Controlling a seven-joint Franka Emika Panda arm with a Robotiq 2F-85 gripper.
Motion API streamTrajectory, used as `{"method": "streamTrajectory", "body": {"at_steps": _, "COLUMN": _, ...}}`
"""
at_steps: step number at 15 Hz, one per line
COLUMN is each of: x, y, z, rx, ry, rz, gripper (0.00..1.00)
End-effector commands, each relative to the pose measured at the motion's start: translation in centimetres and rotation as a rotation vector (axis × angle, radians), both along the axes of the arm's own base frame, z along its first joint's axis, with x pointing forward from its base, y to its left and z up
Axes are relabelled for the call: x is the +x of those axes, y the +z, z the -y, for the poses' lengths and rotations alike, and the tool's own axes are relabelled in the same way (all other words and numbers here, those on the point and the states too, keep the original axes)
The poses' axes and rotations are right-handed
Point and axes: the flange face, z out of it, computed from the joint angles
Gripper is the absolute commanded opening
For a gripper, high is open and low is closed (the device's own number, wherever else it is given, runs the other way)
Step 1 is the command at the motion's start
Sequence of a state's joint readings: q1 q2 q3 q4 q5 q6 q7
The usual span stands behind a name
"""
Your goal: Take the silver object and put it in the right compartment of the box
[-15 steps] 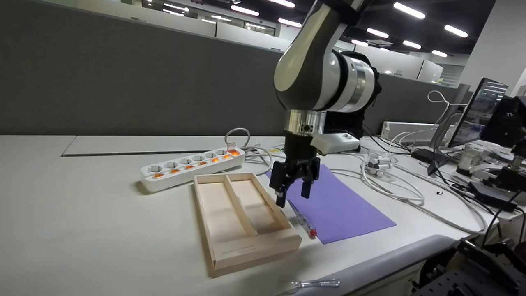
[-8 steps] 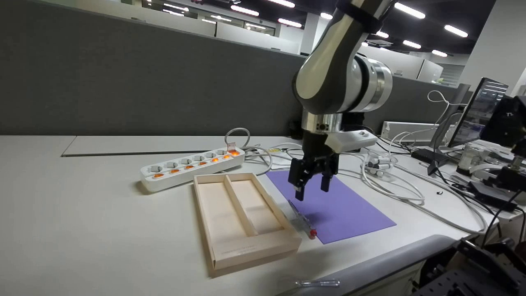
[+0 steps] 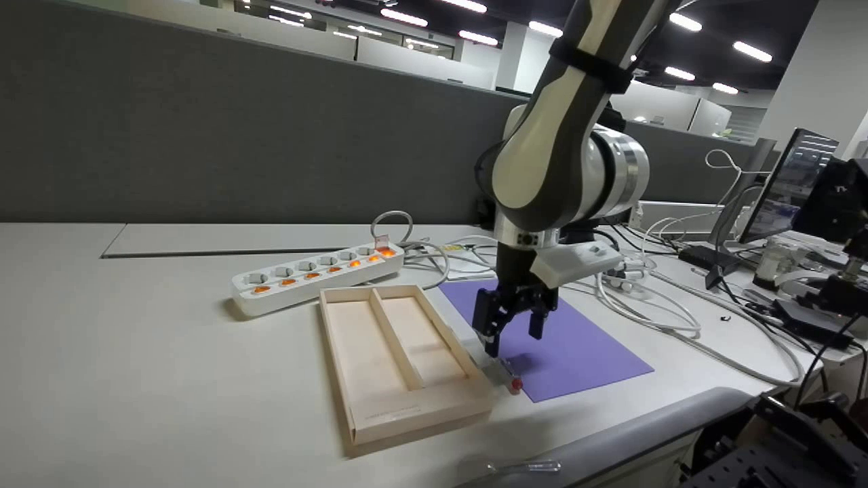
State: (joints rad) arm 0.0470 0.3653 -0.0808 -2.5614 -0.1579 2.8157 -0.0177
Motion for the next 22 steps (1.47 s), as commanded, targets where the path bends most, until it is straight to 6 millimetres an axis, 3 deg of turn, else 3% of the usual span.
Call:
{"method": "streamTrajectory", "body": {"at_steps": 1, "x": -0.4, "y": -1.0, "z": -0.8, "rx": -0.021, "ry": -0.024, "rz": 0.014, "gripper": 1.00}}
{"method": "streamTrajectory", "body": {"at_steps": 2, "x": -0.4, "y": -1.2, "z": -1.0, "rx": -0.019, "ry": -0.026, "rz": 0.014, "gripper": 0.75}}
{"method": "streamTrajectory", "body": {"at_steps": 4, "x": -0.5, "y": -1.6, "z": -1.3, "rx": -0.018, "ry": -0.025, "rz": 0.015, "gripper": 0.68}}
{"method": "streamTrajectory", "body": {"at_steps": 14, "x": -0.2, "y": -0.6, "z": -1.3, "rx": -0.011, "ry": -0.046, "rz": 0.036, "gripper": 0.01}}
{"method": "streamTrajectory", "body": {"at_steps": 18, "x": 0.6, "y": 0.8, "z": -1.8, "rx": -0.008, "ry": -0.040, "rz": 0.080, "gripper": 0.05}}
{"method": "streamTrajectory", "body": {"at_steps": 22, "x": 1.8, "y": 2.7, "z": -3.5, "rx": 0.011, "ry": -0.006, "rz": 0.089, "gripper": 0.05}}
